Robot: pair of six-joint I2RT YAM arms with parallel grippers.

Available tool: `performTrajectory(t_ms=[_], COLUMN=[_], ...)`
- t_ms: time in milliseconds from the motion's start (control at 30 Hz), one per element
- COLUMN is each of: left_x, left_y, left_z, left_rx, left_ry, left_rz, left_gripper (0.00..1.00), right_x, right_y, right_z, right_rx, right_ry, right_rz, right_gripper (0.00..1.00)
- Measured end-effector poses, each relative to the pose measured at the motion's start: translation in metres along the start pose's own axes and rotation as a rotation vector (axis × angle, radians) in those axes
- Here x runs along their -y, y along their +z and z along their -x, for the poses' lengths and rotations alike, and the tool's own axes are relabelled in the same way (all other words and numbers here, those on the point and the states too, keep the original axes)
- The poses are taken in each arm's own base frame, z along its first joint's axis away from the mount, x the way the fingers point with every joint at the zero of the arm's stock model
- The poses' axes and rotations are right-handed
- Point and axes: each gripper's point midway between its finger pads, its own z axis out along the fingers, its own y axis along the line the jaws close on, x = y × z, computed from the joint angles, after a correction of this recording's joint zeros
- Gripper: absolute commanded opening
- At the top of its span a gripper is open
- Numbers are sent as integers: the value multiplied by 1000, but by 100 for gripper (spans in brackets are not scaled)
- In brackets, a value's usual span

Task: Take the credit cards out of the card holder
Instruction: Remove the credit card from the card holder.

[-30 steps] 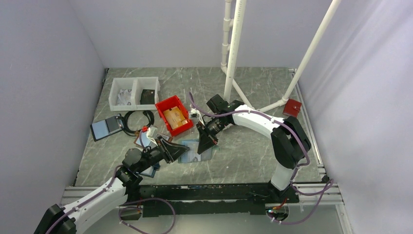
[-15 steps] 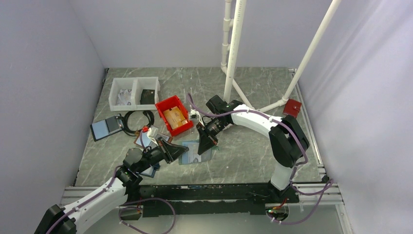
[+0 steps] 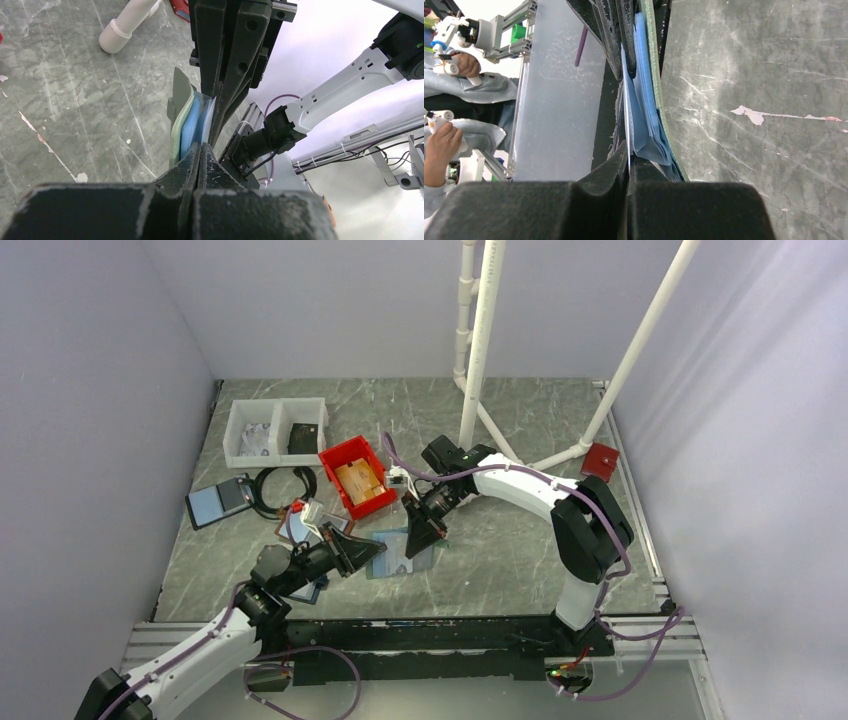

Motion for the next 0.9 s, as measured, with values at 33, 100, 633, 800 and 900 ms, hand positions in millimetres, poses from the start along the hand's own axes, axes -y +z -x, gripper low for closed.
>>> performTrajectory(t_ms=[33, 100, 633, 800, 900], left_x=[0, 0, 2, 0, -3], left_y=[0, 0, -10, -14, -16], left_z=[0, 0, 3, 2, 1], left_rx=[0, 1, 16, 15, 16], left_ry=[0, 1, 9, 10, 9], left_rz=[1, -2, 3, 17, 30], left_gripper=[0, 0, 0, 0, 0], right_x=[0, 0, 2, 4, 5], right_y=[0, 0, -1, 0, -1], right_z=[0, 0, -5, -7, -9], right_rx=[1, 1, -13, -22, -29], right_ry=[-3, -9, -4, 0, -1], right_rz=[1, 2, 6, -2, -10], right_gripper=[0, 0, 0, 0, 0])
